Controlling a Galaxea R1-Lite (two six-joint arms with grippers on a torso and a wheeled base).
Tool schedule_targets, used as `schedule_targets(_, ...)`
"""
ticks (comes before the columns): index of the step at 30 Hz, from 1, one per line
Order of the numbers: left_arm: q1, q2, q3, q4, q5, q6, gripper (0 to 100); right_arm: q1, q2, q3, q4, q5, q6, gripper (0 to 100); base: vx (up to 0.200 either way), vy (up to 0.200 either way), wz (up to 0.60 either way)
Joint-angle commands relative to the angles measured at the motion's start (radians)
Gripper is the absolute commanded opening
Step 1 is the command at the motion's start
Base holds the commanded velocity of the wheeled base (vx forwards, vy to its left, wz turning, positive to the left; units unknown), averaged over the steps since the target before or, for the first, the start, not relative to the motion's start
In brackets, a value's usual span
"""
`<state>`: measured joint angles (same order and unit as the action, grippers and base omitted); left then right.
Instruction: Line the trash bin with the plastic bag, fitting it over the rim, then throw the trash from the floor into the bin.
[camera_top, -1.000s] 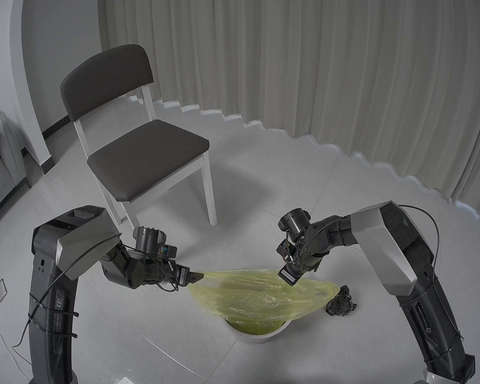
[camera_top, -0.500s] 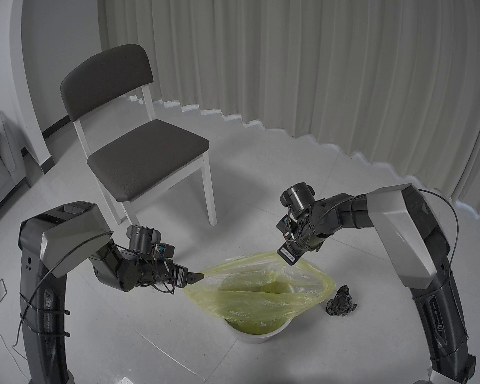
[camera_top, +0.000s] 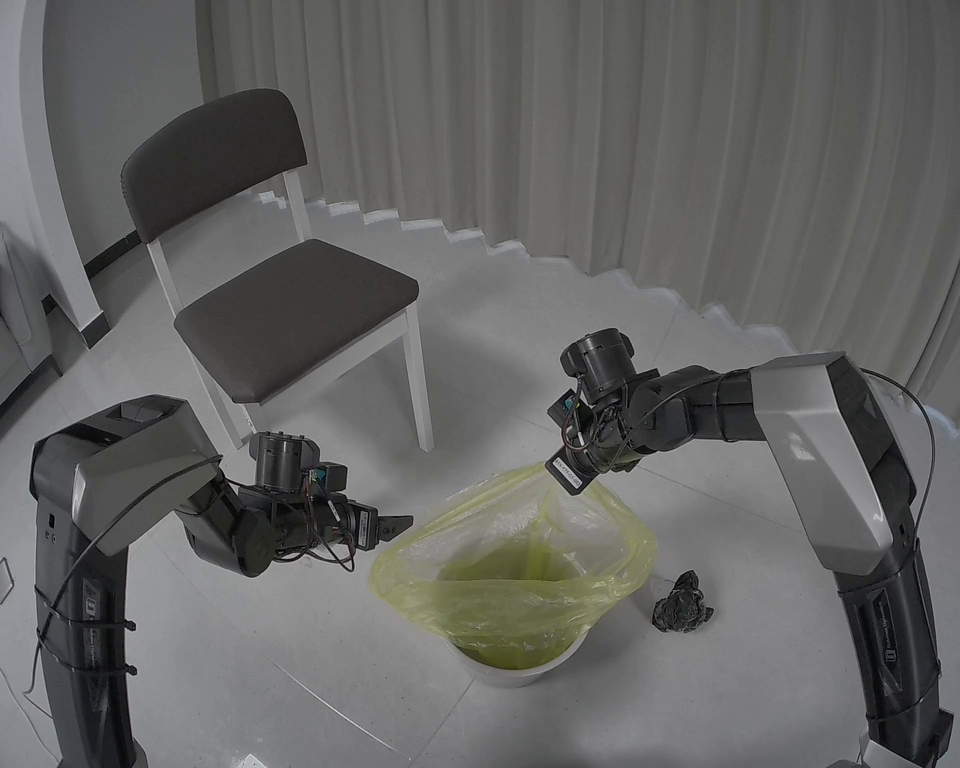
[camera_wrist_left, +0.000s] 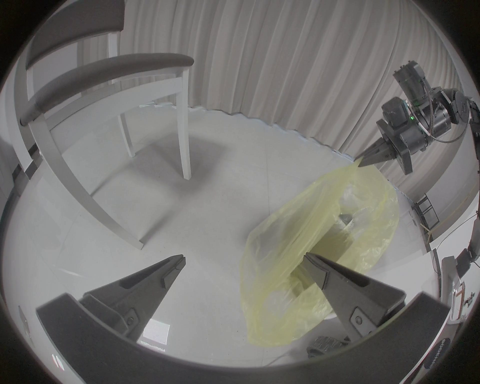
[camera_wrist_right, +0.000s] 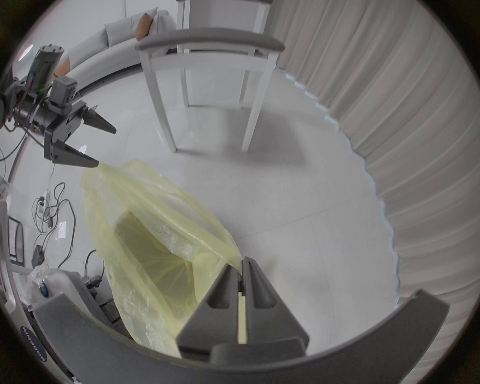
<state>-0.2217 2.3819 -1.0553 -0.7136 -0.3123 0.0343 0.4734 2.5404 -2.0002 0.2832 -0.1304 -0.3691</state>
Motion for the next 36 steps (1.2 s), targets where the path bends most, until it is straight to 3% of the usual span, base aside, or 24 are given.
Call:
schedule_targets(1,0.001,0.026,-0.026,-0.001,0.009,-0.001,100,-0.007,0.027,0.000,-0.015,0.000,-0.004,0,0.000,0.000,0.00)
schedule_targets(11,0.007,0.039,-0.029,-0.004,0.032,0.001,100,-0.012,0.133,0.000,-0.042,0.000,-0.017,0,0.000,0.000,0.00)
schedule_targets(22,0.010,0.010,0.005,-0.038,0.030,0.001,100,-0.010,0.119,0.000,-0.114,0.002,-0.033,0,0.000,0.000,0.00)
schedule_targets(23,0.010,0.005,0.012,-0.040,0.027,0.003,100,-0.010,0.119,0.000,-0.122,0.000,-0.033,100,0.000,0.000,0.00)
schedule_targets(31,0.018,-0.003,0.080,-0.153,-0.014,0.001,100,-0.033,0.084,0.000,-0.105,-0.003,-0.019,100,0.000,0.000,0.00)
schedule_targets(36,0.018,0.002,0.077,-0.152,-0.016,0.009,100,-0.042,0.064,0.000,-0.104,-0.003,-0.020,100,0.080,0.080,0.00)
